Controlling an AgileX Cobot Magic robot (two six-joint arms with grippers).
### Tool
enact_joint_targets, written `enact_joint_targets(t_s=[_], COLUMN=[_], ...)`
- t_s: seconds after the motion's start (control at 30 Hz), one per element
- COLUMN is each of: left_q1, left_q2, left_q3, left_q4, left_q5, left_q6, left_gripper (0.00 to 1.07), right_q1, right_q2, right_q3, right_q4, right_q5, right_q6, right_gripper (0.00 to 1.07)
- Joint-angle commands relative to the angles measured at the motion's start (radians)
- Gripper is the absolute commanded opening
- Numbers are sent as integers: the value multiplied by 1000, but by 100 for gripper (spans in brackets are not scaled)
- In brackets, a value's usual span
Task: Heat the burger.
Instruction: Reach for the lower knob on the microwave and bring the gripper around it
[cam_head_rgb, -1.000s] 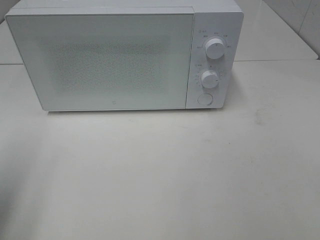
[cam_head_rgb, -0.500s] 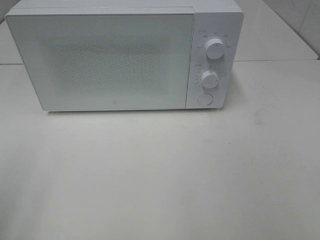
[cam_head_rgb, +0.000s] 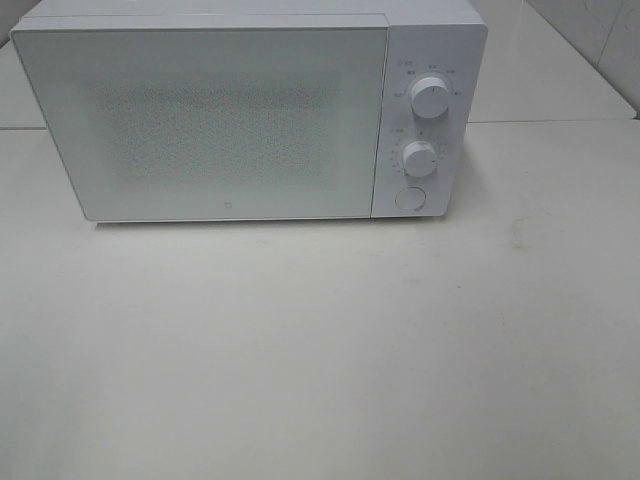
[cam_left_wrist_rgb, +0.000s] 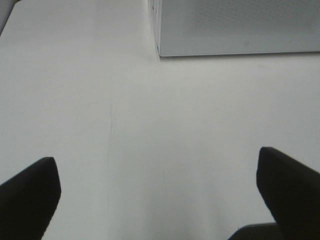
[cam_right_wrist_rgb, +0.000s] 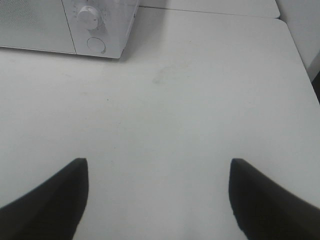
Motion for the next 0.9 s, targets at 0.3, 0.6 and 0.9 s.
enact_joint_targets(t_s=[0.3,0.6,0.9], left_q1=[1,1,1], left_q2=[-110,-109,-109], left_q3=[4,4,4], left_q4=[-3,-2,-2], left_q5=[-1,-1,-1], left_q6=[2,2,2], left_gripper=[100,100,100], right_q1=[-7,-7,-7], right_q2=[-25,-25,-25], right_q3=[2,2,2], right_q4=[-2,-2,-2], right_q5=[-3,-3,-3], right_q6=[-6,-6,-6], right_gripper=[75,75,75])
